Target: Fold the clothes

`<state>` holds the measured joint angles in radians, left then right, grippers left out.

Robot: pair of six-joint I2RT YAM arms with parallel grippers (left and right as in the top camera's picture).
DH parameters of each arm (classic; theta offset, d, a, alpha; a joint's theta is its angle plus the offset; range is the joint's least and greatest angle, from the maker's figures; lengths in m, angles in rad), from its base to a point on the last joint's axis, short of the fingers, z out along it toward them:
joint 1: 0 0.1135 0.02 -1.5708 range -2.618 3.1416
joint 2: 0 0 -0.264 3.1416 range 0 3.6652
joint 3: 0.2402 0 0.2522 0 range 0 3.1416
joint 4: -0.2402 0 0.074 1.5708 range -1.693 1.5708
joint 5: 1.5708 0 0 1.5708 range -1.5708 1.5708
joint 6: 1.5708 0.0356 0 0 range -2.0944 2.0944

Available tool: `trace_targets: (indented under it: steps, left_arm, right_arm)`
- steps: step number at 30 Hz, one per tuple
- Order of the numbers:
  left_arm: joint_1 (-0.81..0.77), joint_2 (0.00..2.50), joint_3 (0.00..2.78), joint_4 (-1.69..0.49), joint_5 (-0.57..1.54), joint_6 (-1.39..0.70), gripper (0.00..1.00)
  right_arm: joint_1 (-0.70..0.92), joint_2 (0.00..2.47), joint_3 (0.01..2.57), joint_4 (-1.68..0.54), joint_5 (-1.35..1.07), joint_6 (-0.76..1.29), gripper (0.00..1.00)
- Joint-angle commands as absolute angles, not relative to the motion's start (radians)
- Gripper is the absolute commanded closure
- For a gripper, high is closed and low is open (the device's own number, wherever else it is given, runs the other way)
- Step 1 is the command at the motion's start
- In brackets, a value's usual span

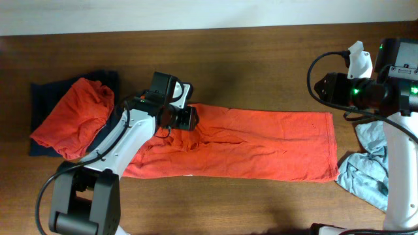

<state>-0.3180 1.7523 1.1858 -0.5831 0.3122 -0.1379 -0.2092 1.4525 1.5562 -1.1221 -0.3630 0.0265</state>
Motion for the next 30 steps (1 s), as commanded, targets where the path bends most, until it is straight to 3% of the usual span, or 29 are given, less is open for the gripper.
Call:
trace_targets:
  steps: [1, 8, 16, 20, 23, 26, 30]
  left_arm:
    - [-0.318, 1.758, 1.189, -0.688, 0.363, -0.123, 0.48]
    - [-0.318, 1.754, 1.192, -0.842, 0.369, -0.118, 0.47]
    - [-0.344, 1.752, 1.192, -0.873, 0.374, -0.043, 0.42]
    - [-0.39, 1.754, 1.192, -0.863, 0.264, -0.028, 0.42]
    - [-0.429, 1.763, 1.192, -0.86, 0.175, -0.025, 0.49]
    - [-0.45, 1.769, 1.192, -0.854, 0.138, -0.025, 0.66]
    - [-0.449, 1.769, 1.192, -0.839, 0.096, -0.025, 0.66]
  right_arm:
    - [-0.202, 1.456, 1.558, -1.127, -0.354, 0.035, 0.49]
    - [-0.202, 1.456, 1.558, -1.115, -0.354, 0.035, 0.49]
    - [-0.202, 1.456, 1.558, -1.115, -0.354, 0.035, 0.49]
    - [-0.202, 1.456, 1.558, -1.111, -0.354, 0.035, 0.49]
    - [-0.202, 1.456, 1.558, -1.111, -0.354, 0.035, 0.49]
    - [-0.202, 1.456, 1.558, -1.111, -0.354, 0.035, 0.49]
    - [-0.202, 1.456, 1.558, -1.111, -0.354, 0.035, 0.49]
